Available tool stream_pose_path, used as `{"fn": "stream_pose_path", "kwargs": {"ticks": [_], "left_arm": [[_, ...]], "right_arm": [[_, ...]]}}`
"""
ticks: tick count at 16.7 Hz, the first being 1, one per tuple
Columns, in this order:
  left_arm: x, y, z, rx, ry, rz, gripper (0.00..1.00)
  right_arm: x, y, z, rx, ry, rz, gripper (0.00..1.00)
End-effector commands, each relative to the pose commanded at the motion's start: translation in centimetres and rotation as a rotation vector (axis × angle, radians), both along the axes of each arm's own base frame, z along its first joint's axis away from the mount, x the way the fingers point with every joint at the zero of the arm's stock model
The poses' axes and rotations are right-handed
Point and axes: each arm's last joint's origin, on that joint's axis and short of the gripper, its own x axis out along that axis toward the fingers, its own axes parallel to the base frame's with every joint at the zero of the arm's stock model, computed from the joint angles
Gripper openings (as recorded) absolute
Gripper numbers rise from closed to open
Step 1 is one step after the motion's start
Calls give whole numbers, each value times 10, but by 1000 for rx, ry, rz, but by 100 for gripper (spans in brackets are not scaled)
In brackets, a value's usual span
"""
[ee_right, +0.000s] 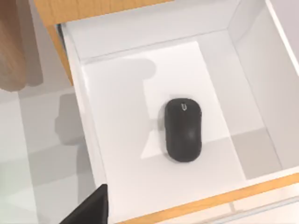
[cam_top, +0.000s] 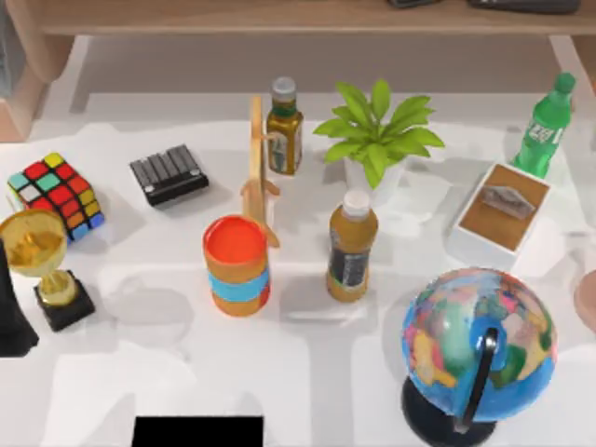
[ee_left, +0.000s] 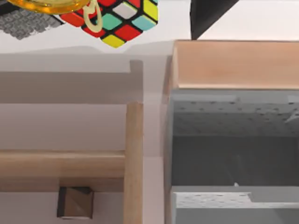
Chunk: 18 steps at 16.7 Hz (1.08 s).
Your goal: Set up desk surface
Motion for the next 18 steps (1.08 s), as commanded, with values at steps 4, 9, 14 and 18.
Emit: {"fn": "stream_pose_path", "kwargs": {"ticks": [4, 9, 14, 18], "left_arm": [[0, 0, 0, 0, 0, 0, 100], [0, 0, 0, 0, 0, 0, 100], [0, 0, 0, 0, 0, 0, 100], [0, 0, 0, 0, 0, 0, 100]], "right_arm": [[74, -37, -39, 67, 213, -5, 100], [137, -52, -114, 134, 424, 51, 100], [168, -67, -181, 182, 565, 56, 100], [171, -72, -195, 195, 596, 37, 100]]}}
